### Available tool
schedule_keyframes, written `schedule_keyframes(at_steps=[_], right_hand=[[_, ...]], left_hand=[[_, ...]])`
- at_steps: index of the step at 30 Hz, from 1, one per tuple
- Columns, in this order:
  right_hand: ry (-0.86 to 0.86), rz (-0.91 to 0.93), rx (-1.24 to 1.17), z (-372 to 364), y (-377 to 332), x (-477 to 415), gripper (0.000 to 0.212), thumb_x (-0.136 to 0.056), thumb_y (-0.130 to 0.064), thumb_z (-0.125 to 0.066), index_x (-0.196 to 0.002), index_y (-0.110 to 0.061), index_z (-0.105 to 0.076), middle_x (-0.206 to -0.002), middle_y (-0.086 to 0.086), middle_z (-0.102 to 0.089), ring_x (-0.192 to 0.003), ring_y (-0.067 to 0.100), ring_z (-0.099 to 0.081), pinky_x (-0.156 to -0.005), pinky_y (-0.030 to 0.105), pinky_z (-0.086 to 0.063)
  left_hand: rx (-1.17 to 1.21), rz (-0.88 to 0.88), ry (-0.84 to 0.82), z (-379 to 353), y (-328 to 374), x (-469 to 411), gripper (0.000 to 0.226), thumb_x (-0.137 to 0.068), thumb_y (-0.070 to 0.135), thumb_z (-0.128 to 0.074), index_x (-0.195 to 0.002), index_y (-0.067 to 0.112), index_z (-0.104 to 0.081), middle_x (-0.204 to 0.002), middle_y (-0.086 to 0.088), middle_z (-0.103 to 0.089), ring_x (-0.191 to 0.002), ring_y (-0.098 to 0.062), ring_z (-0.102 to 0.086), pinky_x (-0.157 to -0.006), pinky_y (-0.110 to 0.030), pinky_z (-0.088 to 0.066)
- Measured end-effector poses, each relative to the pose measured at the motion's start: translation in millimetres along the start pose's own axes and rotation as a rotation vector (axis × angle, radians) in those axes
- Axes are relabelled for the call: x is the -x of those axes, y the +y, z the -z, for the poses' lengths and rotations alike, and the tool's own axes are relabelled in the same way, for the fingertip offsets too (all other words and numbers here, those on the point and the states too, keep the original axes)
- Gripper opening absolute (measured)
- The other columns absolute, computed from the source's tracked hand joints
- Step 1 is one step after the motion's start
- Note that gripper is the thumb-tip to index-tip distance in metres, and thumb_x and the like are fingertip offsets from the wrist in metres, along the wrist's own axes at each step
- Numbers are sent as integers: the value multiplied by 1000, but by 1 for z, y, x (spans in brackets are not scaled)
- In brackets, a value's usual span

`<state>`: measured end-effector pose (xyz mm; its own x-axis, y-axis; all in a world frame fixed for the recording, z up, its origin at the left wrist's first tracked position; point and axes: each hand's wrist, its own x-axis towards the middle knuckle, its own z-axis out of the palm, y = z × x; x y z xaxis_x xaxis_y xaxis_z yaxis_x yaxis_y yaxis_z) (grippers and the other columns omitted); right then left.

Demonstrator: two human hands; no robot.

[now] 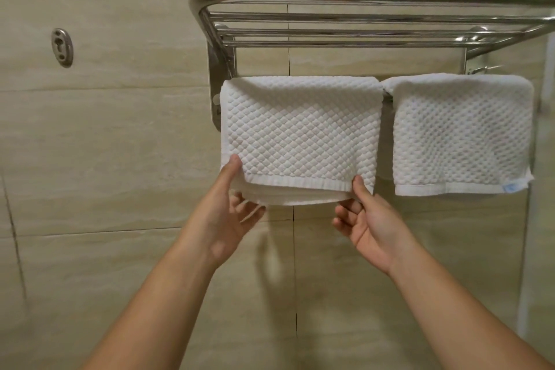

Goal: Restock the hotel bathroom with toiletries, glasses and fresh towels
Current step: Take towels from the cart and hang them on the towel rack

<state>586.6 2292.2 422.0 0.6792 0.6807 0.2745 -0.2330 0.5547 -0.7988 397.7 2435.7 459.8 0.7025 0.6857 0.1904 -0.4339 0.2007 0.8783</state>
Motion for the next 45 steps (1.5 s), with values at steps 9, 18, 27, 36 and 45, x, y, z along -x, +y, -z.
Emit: schedule_keyframes(at_steps=[9,18,27,36,45], right_hand=[[61,8,-75,-2,-6,2,43,-102,-25,-63,-139,-7,-53,-115,17,-76,-88,26,-79,-65,33,-64],[108,133,-109,-6,-10,-4,69,-93,-34,-74,-151,-15,-42,-131,11,-72,-106,27,-76,-86,41,-64],[128,90,-92,5,-9,-3,46,-101,-48,-58,-135,-17,-61,-125,12,-74,-112,25,-73,-80,35,-63],[80,99,22,-1,0,7,54,-93,-47,-67,-132,-10,-62,-113,16,-76,-98,30,-76,-69,33,-61],[-51,137,713,10,55,29,81,-68,-94,-56,-132,-44,-52,-132,-15,-64,-118,4,-65,-89,21,-56]], left_hand=[[-255,-400,91,6,1,5,25,-97,25,-72,-118,18,-60,-105,0,-79,-104,-19,-76,-79,-37,-64],[-275,-320,34,17,-3,-2,16,-96,23,-71,-95,10,-62,-112,-9,-77,-102,-25,-77,-84,-41,-64],[-200,-199,-15,24,-17,-8,12,-99,16,-68,-93,11,-59,-118,-14,-76,-110,-31,-74,-92,-41,-61],[-185,-349,49,14,-17,-8,28,-98,9,-70,-122,5,-56,-107,-12,-80,-107,-25,-76,-94,-37,-58],[-364,-334,84,44,-40,-5,38,-95,53,-58,-129,35,-56,-115,7,-78,-110,-12,-72,-94,-41,-56]])
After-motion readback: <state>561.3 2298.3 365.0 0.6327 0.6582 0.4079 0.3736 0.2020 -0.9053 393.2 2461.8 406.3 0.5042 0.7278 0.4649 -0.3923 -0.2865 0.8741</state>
